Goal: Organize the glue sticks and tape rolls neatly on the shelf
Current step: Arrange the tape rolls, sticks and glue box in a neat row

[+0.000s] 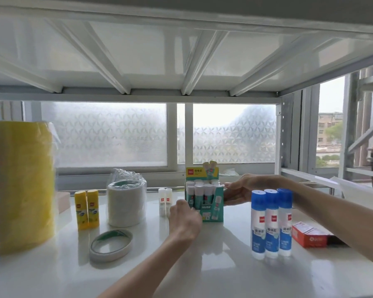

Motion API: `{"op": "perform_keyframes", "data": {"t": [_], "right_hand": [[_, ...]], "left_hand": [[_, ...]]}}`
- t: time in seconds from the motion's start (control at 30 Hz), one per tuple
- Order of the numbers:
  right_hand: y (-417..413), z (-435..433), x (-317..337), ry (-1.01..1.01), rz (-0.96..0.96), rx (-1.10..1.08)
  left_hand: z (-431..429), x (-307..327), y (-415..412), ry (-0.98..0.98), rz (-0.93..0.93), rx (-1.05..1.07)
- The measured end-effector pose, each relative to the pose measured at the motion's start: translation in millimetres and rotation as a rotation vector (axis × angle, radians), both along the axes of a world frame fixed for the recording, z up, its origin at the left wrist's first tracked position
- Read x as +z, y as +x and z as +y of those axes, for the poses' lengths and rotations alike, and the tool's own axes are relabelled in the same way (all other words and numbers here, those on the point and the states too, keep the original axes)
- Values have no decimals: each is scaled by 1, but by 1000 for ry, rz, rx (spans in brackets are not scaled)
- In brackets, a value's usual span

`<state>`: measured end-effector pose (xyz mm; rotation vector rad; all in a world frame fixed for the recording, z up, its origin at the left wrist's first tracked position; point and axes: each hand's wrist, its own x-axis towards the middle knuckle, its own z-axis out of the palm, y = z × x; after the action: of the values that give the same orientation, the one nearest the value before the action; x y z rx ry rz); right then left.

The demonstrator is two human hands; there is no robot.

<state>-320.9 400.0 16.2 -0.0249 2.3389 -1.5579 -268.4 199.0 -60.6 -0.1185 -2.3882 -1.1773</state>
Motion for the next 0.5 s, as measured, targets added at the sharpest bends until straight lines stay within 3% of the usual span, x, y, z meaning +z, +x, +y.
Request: {"op": "perform_keyframes", "data": {"t": [0.13, 0.27, 0.4, 0.5], "right_hand": [[9, 23, 4, 19, 82, -93], [58, 54, 18, -126, 327, -287], [135, 67, 13, 213, 520, -309], [172, 60, -9, 428, 379, -197]], "left_hand": [[2, 8, 24, 49, -8, -30], [14, 12, 63, 24, -141, -326], [35, 5, 79, -32, -217, -450], [49, -4, 85, -20, -168, -390]]}}
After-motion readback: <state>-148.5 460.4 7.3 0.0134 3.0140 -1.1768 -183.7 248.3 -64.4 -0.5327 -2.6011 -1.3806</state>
